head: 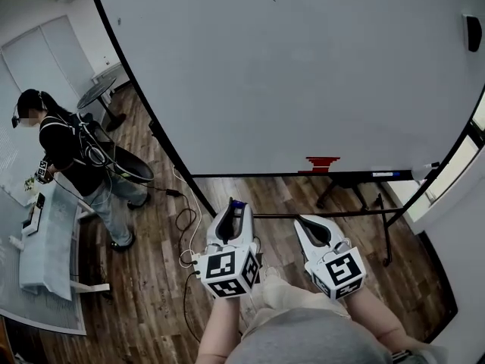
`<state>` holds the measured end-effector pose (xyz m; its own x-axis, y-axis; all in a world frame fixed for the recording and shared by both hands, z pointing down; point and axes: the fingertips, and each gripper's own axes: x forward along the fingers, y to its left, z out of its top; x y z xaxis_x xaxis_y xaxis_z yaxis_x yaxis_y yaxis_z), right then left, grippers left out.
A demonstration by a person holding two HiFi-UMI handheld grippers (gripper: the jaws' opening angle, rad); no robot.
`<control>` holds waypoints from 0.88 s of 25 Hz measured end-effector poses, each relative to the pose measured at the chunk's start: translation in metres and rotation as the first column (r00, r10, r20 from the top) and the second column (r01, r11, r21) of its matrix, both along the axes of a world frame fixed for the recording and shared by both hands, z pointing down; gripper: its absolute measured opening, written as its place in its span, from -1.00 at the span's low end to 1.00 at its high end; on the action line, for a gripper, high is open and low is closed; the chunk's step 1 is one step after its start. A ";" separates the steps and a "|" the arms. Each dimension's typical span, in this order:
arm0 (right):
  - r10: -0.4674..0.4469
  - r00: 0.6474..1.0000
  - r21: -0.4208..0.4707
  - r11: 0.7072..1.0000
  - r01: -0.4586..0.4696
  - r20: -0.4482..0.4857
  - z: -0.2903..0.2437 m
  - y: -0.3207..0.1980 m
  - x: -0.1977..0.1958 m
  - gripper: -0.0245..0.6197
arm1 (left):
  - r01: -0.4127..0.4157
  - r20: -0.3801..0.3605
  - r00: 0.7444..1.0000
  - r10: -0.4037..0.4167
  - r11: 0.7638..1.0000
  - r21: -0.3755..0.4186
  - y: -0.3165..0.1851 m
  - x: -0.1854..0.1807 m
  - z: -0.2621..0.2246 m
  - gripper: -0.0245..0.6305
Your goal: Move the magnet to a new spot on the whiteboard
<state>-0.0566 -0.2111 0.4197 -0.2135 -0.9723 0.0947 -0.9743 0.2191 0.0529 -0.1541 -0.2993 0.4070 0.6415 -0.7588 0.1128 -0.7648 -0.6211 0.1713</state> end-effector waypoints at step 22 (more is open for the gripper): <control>0.189 0.982 0.019 0.982 -0.189 0.002 -0.016 0.055 0.125 -0.92 | -0.190 0.003 0.982 0.190 0.981 0.028 0.040 0.141 -0.024 -0.53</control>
<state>0.0680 -0.1559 0.4036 -0.0253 -0.9968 0.0762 -0.9980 0.0296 0.0555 -0.0136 -0.2592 0.3831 0.7740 -0.6264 0.0930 -0.6328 -0.7594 0.1516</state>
